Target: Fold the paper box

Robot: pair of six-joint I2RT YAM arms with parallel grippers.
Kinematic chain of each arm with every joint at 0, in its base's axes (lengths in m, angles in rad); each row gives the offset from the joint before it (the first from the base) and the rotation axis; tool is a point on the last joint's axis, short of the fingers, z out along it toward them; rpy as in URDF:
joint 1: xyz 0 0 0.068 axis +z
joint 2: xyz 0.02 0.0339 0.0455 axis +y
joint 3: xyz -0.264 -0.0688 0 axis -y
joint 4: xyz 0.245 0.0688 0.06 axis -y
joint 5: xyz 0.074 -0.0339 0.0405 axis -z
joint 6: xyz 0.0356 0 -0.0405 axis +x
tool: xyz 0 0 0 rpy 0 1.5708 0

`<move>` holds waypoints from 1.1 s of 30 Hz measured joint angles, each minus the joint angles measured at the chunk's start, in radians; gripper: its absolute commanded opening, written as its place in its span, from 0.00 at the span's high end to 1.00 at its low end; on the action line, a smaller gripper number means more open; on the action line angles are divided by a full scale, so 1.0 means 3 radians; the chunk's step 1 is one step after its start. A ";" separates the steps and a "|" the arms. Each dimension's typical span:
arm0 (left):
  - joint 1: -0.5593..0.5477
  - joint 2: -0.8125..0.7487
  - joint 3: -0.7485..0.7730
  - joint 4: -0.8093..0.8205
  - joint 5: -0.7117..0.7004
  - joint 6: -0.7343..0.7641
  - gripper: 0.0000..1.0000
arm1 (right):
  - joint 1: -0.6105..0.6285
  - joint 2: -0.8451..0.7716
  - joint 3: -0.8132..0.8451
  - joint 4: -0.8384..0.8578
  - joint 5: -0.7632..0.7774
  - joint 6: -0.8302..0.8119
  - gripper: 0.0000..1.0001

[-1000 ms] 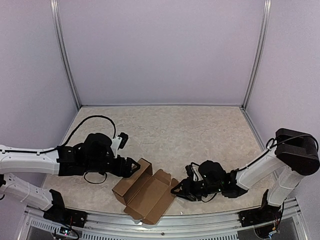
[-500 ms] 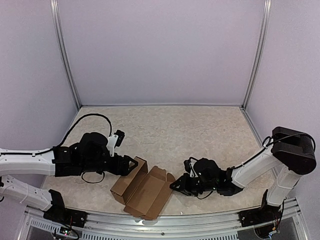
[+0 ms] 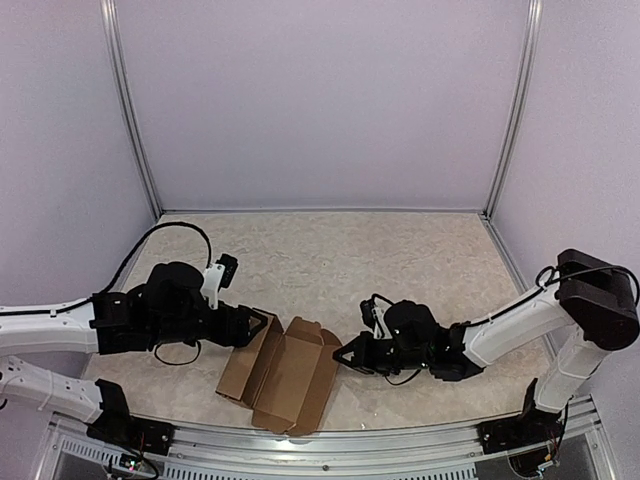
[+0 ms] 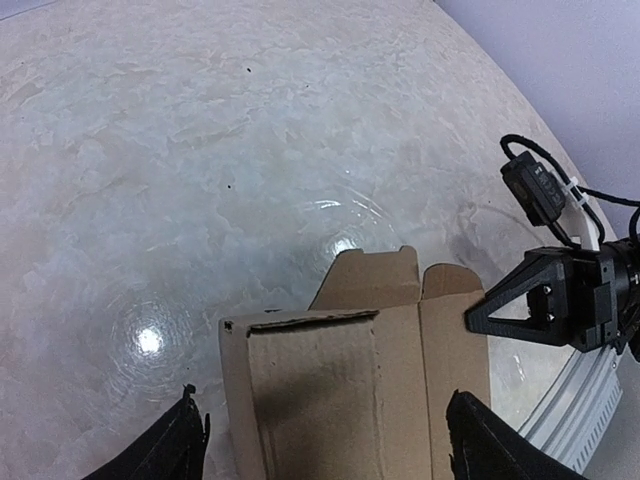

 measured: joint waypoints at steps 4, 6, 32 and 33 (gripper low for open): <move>0.0000 -0.0113 0.0008 -0.0099 -0.0076 0.0031 0.19 | -0.0029 -0.0212 0.0292 -0.0487 0.0022 -0.0355 1.00; 0.0000 -0.0181 0.0020 -0.0154 -0.0123 0.0052 0.17 | -0.0037 -0.0304 0.0460 -0.0726 0.0024 -0.0546 1.00; 0.0004 -0.1141 0.0303 -0.0460 -0.0413 0.0318 0.13 | -0.0089 -0.0758 0.2784 -0.4211 0.0158 -0.3446 1.00; 0.0004 -0.1128 0.0301 -0.0459 -0.0412 0.0318 0.13 | -0.0089 -0.0741 0.2885 -0.4368 0.0181 -0.3585 1.00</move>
